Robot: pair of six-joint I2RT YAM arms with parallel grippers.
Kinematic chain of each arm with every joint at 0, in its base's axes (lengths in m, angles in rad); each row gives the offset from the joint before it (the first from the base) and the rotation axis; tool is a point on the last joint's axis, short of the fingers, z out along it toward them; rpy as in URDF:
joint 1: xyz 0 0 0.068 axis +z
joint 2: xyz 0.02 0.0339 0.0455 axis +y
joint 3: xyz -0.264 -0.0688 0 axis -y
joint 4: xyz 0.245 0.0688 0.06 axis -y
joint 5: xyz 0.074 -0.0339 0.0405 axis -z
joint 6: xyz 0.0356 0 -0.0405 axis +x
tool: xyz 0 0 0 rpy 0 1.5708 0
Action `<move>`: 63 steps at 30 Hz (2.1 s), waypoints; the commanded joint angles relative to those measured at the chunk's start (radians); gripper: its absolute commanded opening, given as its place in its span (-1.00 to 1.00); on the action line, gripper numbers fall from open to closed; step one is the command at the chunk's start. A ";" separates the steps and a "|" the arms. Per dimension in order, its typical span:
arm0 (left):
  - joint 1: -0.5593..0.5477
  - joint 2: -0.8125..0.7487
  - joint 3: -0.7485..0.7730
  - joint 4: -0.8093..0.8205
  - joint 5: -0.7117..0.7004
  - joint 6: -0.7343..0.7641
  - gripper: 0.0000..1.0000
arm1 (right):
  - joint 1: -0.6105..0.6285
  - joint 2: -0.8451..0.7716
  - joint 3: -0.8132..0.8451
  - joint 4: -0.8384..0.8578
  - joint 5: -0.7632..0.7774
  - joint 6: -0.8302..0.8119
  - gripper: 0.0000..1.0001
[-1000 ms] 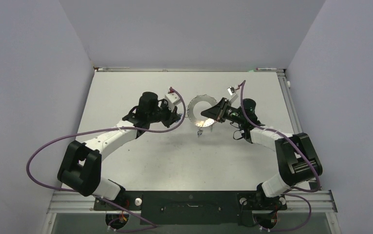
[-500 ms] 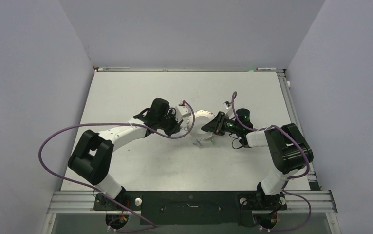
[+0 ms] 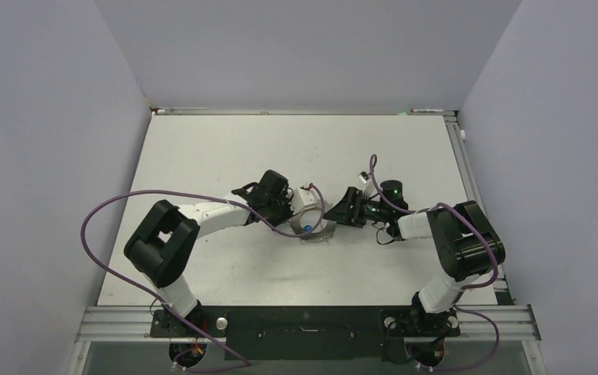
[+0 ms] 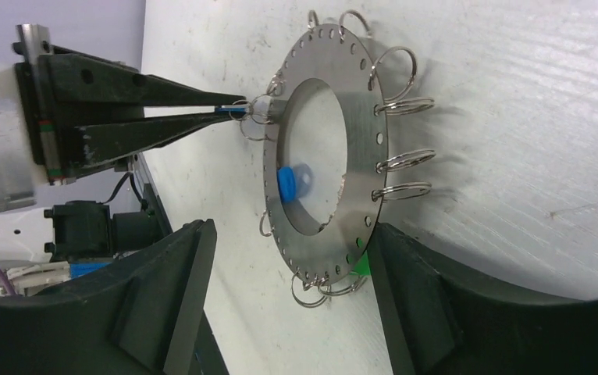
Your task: Remove the keys from the keyring
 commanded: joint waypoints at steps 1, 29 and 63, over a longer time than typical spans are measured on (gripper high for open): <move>0.000 -0.035 0.033 -0.032 -0.029 0.067 -1.00 | -0.011 -0.097 0.057 -0.021 -0.063 -0.115 0.45; -0.079 -0.160 0.057 -0.155 -0.173 0.518 -1.00 | -0.124 -0.130 0.117 0.098 -0.115 -0.064 0.59; -0.055 -0.660 -0.045 -0.128 0.346 1.439 -1.00 | -0.107 -0.326 0.191 0.029 -0.298 -0.253 0.59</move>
